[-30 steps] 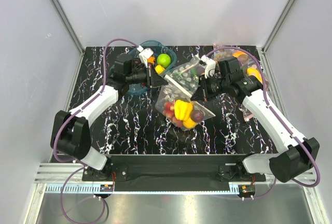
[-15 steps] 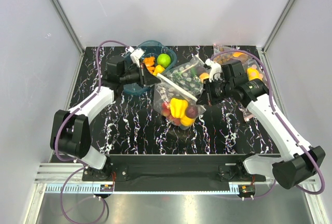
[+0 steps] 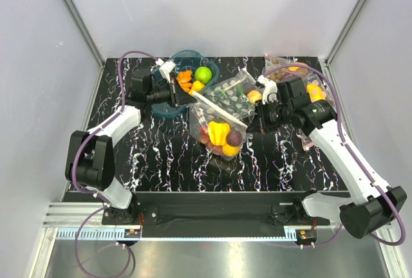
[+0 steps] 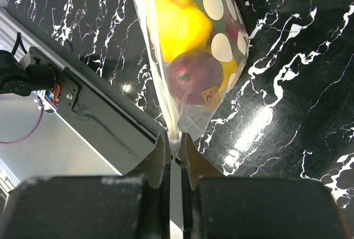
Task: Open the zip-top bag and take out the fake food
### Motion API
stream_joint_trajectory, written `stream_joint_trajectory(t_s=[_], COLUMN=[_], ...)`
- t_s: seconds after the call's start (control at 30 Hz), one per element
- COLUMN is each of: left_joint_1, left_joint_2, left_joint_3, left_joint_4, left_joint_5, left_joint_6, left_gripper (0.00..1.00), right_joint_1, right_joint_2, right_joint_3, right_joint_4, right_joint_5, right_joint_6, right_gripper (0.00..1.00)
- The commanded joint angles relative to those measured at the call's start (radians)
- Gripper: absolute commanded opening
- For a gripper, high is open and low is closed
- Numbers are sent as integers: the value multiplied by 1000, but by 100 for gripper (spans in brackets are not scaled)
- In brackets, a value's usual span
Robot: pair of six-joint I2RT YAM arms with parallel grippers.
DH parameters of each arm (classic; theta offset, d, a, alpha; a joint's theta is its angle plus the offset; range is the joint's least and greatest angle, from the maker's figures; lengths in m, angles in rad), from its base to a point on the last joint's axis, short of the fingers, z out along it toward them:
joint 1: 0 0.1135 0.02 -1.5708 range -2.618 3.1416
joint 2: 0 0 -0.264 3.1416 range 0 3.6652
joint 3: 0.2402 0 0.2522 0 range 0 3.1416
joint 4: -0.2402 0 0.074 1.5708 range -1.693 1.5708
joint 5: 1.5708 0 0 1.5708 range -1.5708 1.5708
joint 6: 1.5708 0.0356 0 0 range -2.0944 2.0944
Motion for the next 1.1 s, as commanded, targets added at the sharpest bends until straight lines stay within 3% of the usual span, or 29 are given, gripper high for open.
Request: stream_joint_trajectory(t_s=[0.0,0.03,0.07,0.17,0.23,0.33,0.83,1.07], left_joint_1=[50,51,50,48,42,24,-4,-16], left_joint_2=[9,6,-1,-7,-14,-36,-74,-50], left_joint_3=[29,24,12,-6,-45,-89,-114,-73], left_joint_4=[157,172,198,258,311,375,349,352], left_joint_5=[-40,-26,-10,60,112,143,200,186], left_joint_6=[-3,-12,-22,-90,-135,-177,-175,-194], left_gripper=[0,0,0,0,0,0,0,0], right_joint_1=[-1,-3,-3,-3,-3,-3,-20,-38], right_joint_2=[-55,-52,-40,-5,14,35,294,359], right_joint_3=[17,30,41,95,141,176,273,265], right_joint_4=[-119,-115,-104,-87,-84,-50,181,206], right_joint_5=[16,13,10,-11,-22,-19,44,-26], right_joint_6=[7,12,14,15,23,33,-17,-28], right_gripper=[3,8,25,52,61,63,63,63])
